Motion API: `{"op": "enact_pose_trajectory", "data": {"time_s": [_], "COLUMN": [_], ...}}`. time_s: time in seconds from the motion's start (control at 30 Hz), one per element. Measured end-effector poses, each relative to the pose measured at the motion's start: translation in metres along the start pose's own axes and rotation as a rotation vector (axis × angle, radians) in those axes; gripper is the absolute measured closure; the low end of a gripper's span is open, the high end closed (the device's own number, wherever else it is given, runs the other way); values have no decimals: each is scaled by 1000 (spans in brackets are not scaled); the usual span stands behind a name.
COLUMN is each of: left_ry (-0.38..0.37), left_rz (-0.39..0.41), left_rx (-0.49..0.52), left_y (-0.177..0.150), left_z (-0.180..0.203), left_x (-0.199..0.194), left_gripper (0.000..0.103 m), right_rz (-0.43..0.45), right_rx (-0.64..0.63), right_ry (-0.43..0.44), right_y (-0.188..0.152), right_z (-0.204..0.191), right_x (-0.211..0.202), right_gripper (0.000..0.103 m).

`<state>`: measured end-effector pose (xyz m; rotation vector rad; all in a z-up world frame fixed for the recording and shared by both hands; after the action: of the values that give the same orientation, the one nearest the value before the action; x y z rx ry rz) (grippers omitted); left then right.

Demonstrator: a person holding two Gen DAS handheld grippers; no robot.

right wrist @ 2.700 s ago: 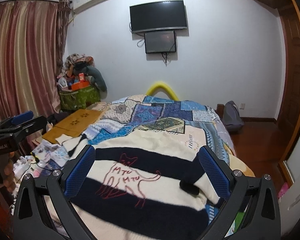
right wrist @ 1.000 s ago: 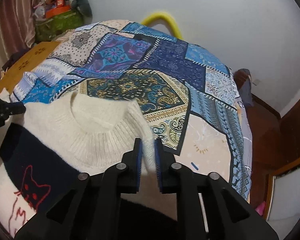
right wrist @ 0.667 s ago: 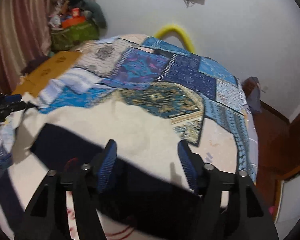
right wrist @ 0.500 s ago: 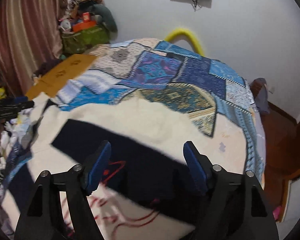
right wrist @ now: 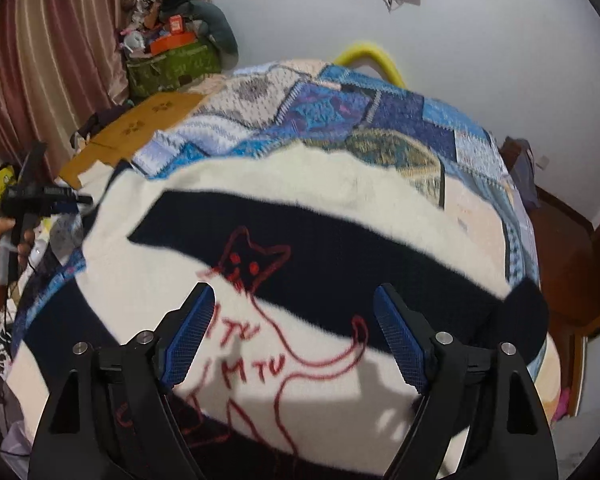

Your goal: Fold small clothes

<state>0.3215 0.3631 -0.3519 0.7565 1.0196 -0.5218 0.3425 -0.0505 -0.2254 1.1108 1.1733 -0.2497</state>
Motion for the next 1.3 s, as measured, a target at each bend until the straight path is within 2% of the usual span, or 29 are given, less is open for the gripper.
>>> {"op": "enact_pose_trajectory", "data": {"time_s": [0.03, 0.07, 0.13, 0.2, 0.27, 0.4, 0.5, 0.67, 0.87, 0.97, 1.03, 1.17, 1.23, 1.3], "left_ry": [8, 0, 6, 39, 16, -23, -64, -161, -200, -195, -169, -126, -107, -97], "left_rz": [2, -5, -1, 40, 86, 201, 256, 287, 216, 131, 75, -22, -38, -32], "left_rx": [13, 24, 35, 83, 124, 267, 367, 545, 688, 722, 746, 786, 801, 814], "left_y": [2, 4, 9, 15, 20, 22, 15, -21, -80, -115, -139, -172, -182, -187], "left_z": [2, 4, 7, 16, 33, 96, 145, 237, 306, 323, 327, 322, 318, 317], "left_x": [0, 1, 0, -12, -30, -83, -114, -142, -115, -81, -56, -24, -20, -28], "left_gripper": [88, 97, 97, 97, 97, 98, 98, 98, 98, 98, 97, 95, 93, 82], "right_rz": [-11, -18, -35, -42, -39, -17, 0, 31, 54, 48, 34, 4, -15, -31], "right_rx": [8, 14, 33, 51, 70, 90, 86, 103, 152, 192, 223, 272, 281, 301], "right_ry": [-1, -1, -7, -10, -5, -4, -7, -12, -59, -116, -159, -129, -120, -80], "right_y": [-6, -9, -18, -24, -27, -28, -27, -30, -46, -60, -71, -83, -87, -89], "right_z": [2, 4, 10, 14, 18, 24, 26, 34, 67, 93, 112, 128, 131, 130], "right_x": [3, 4, 9, 10, 9, 1, -4, -15, -33, -37, -35, -24, -13, -2], "right_gripper": [24, 24, 24, 24, 24, 24, 24, 24, 24, 23, 23, 23, 23, 23]}}
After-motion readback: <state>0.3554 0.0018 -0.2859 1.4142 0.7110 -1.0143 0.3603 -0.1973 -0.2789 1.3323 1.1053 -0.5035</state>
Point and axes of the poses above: each gripper's, at about its wrist camera, not at the fingertips, and x roughly the way its jaws point, z to its right, y to its top, the point moved 10 cm from there along x, roughly the way its jaws point, and after that the axes turned 4 degrees about -z, right-handed, at the moved point
